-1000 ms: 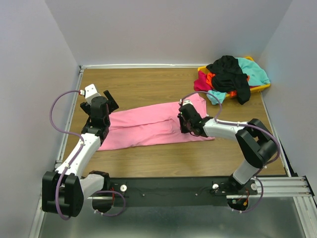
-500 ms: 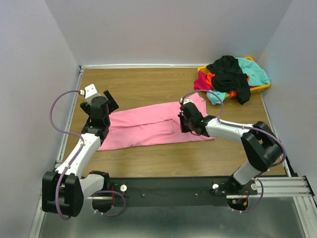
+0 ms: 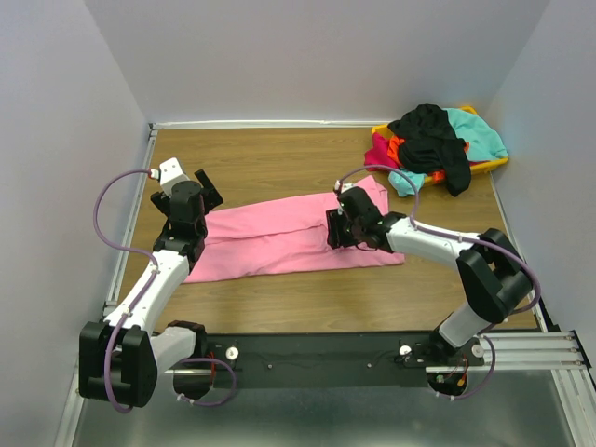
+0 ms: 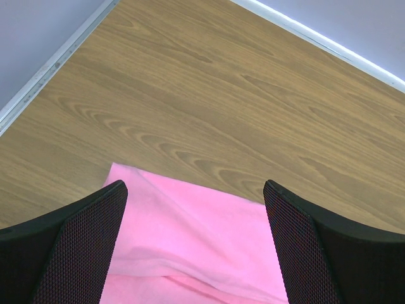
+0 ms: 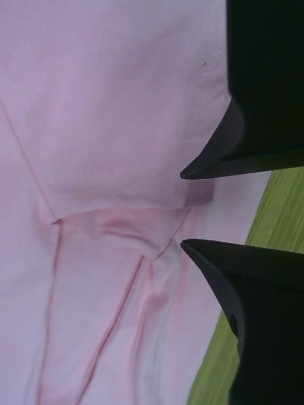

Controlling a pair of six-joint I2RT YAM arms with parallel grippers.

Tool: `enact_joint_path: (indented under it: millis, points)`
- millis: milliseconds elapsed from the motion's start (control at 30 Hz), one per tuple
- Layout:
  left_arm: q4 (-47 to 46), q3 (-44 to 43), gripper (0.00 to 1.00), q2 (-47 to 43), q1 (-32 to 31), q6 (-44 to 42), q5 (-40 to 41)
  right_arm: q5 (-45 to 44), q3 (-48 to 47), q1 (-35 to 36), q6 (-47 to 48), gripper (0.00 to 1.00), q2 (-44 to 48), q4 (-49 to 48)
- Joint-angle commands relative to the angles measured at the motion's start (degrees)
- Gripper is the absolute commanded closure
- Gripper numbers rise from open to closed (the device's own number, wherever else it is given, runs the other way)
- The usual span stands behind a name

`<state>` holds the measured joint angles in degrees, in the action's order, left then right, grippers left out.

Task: Fold and stack the t-shirts
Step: Fold the tshirt

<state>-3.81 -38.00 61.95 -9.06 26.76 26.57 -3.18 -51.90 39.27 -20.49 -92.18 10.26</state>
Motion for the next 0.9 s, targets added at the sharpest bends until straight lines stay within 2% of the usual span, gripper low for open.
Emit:
enact_joint_path:
  millis: [0, 67, 167, 533, 700, 867]
  points:
    - [0.3, -0.1, 0.04, 0.3, 0.4, -0.3, 2.3, -1.3, -5.7, -0.2, -0.3, 0.42, 1.3, 1.0]
    - [1.3, -0.6, 0.04, 1.4, 0.4, 0.0, 3.1, -3.1, -9.8, -0.4, 0.2, 0.37, 0.2, 1.0]
    - [1.7, -1.0, 0.04, 3.0, 0.5, 0.1, 3.8, -2.8, -14.2, -0.9, 1.2, 0.37, -3.5, 0.8]
    - [5.1, -1.0, 0.05, 6.5, 1.9, 3.6, 8.2, 4.9, -28.5, -4.4, 4.1, 0.37, -18.0, -0.2]
    - [4.1, 0.9, 0.07, 9.8, 10.2, 5.6, 1.8, 9.9, -28.2, -11.2, 2.8, 0.37, -20.6, -1.4]
    - [1.4, 2.4, 0.11, 12.0, 14.9, 5.8, -1.1, 12.5, -24.2, -17.8, 2.8, 0.36, -20.0, -3.9]
